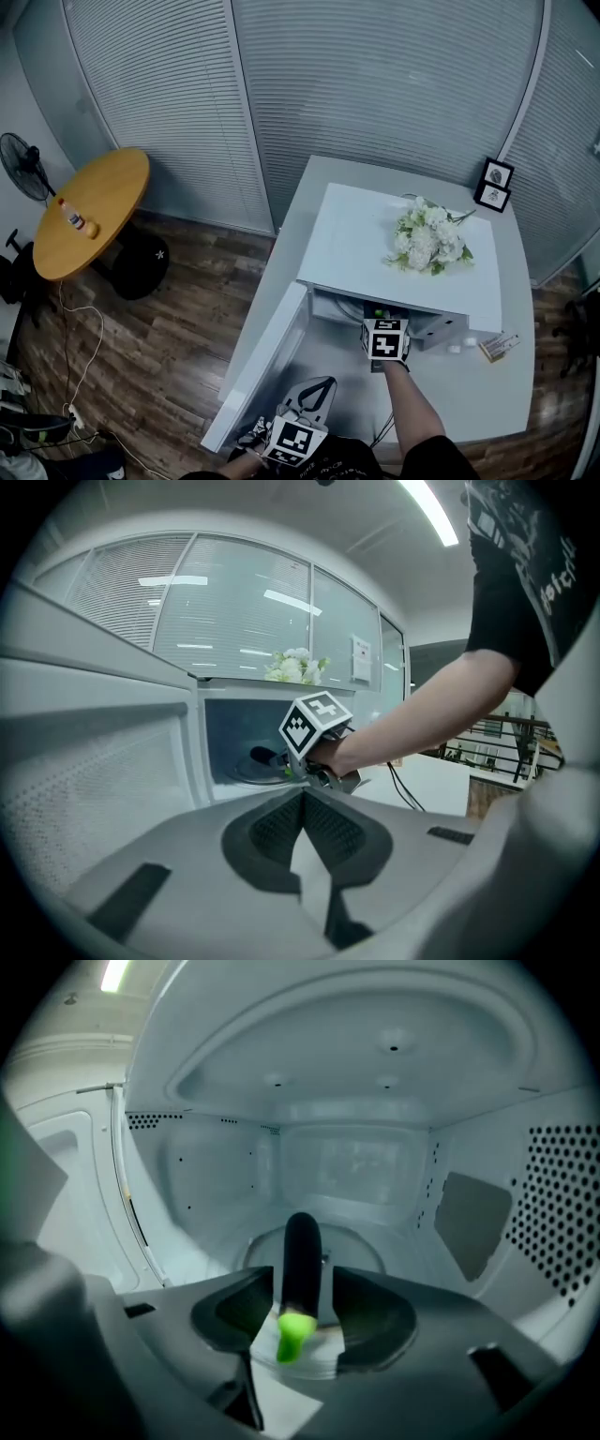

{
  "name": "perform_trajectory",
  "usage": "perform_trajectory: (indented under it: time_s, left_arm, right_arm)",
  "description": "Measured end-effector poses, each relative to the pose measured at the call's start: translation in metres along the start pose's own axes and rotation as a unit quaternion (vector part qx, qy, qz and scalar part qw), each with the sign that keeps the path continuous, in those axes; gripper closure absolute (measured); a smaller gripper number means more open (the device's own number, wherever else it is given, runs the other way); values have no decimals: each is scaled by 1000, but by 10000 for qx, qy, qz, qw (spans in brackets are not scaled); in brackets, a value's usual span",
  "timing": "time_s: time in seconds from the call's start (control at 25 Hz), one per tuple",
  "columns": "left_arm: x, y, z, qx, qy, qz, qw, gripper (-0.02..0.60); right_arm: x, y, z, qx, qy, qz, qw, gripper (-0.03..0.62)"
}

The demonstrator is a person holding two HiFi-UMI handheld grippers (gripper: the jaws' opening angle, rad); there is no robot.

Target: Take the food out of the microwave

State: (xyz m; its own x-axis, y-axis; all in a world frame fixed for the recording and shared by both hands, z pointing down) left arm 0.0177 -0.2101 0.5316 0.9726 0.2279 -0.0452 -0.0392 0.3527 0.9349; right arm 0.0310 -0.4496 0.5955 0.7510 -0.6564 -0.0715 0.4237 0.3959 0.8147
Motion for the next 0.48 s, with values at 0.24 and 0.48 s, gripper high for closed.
perform_trajectory:
  time_s: [0.24, 0.48]
  left_arm:
    - [-3, 1, 0, -40, -69, -46, 10000, 574]
    - [-9, 8, 2, -205, -206, -119, 9995, 574]
  right_arm:
    - [3, 4, 9, -267, -40, -48, 9996, 408]
    - [3, 8, 13, -417, -63, -132, 9990, 410]
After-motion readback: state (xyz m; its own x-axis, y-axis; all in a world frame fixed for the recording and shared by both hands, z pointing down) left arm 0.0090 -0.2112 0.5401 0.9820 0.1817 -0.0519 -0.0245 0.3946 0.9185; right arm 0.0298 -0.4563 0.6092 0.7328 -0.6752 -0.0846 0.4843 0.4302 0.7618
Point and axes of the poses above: the fingertips, and each gripper's own axes: z forward along the fingers, x to its right, y out of its underside, the point moved 2 cm from there along -z, backward along the fingers, and after that the axes turned 1 degree about -z, right-handed, at the moved point
